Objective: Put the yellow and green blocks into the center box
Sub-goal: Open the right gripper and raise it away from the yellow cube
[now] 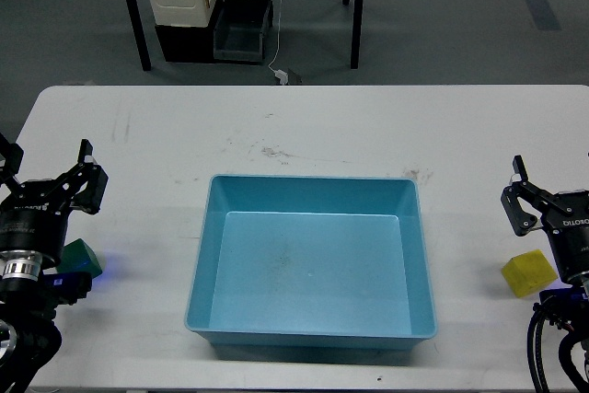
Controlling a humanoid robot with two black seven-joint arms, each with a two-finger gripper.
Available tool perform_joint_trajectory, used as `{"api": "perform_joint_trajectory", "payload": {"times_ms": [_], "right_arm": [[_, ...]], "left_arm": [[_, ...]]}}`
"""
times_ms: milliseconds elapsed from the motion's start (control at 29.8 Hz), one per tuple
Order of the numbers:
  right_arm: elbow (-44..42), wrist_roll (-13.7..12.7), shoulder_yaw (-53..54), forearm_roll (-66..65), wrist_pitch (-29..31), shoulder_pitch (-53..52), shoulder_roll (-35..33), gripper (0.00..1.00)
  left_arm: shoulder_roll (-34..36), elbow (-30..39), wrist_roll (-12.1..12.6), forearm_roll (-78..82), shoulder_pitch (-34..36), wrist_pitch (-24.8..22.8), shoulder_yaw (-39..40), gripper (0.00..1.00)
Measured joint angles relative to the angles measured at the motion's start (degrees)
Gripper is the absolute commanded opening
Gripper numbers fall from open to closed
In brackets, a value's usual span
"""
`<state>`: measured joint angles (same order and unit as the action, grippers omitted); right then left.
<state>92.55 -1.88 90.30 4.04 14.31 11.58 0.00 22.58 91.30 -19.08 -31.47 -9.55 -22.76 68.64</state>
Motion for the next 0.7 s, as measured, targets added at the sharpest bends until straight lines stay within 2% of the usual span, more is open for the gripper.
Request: {"api": "perform_joint_trajectory", "payload": {"times_ms": [369,503,604,704], "right_arm": [[-0.8,0.0,1.2,-0.3,2.3,0.2,0.0,1.00],[-1.6,0.0,1.9,-2.2,3.1,-2.6,0.0,1.00],[-2.5,0.0,2.8,-8.1,3.9,-7.1,-0.1,1.00],[-4.2,0.0,3.8,-20.3,4.0,-12.5,-2.5,1.00]], "left_arm": [[0.4,0.0,0.0,0.0,-0.1,-0.2,-0.4,1.00],[0.3,-0.1,0.0,0.0,-0.1,-0.4,-0.4,1.00],[0.3,-0.1,-0.1,0.0,-0.2,-0.5,-0.4,1.00],[0.2,-0.1,-0.1,0.1,-0.2,-0.5,-0.3,1.00]]}}
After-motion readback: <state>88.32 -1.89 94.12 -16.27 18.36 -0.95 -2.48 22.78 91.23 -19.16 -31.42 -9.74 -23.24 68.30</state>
